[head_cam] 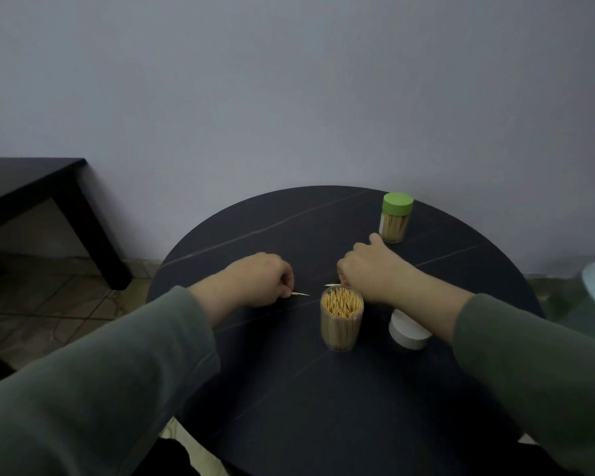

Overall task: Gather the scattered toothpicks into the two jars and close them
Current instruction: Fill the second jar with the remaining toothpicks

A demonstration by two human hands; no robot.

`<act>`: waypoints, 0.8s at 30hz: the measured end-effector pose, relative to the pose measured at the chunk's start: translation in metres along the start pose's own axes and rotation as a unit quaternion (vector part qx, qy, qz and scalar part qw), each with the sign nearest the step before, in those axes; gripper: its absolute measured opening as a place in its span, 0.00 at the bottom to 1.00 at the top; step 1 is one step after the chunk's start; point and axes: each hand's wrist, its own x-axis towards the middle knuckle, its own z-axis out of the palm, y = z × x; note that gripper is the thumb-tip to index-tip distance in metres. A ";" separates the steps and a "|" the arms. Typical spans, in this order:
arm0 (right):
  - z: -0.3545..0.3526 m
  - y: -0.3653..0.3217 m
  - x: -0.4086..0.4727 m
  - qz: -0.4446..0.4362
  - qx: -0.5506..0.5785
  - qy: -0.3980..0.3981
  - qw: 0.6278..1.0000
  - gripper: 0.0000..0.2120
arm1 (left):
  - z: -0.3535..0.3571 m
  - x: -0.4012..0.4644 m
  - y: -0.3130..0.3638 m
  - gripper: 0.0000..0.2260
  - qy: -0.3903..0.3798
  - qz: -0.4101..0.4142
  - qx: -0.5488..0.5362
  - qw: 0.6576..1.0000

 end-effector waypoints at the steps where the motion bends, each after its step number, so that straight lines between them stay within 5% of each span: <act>1: 0.000 -0.001 0.000 -0.009 -0.035 -0.007 0.999 0.15 | 0.001 0.000 0.003 0.04 -0.013 0.000 0.022 1.000; 7: 0.007 -0.005 -0.001 -0.028 -0.118 0.017 0.993 0.17 | 0.009 -0.003 0.020 0.15 -0.015 0.018 0.174 0.985; 12: 0.005 -0.002 -0.006 -0.026 -0.108 0.004 0.994 0.16 | 0.010 -0.005 0.025 0.11 0.030 0.040 0.142 0.989; 16: 0.008 -0.001 -0.009 -0.015 -0.069 0.004 0.997 0.18 | 0.005 -0.005 0.024 0.07 0.032 0.013 0.078 0.996; 24: -0.001 0.011 -0.020 0.047 0.113 0.121 0.985 0.07 | 0.012 -0.007 0.036 0.16 0.005 -0.019 0.181 0.983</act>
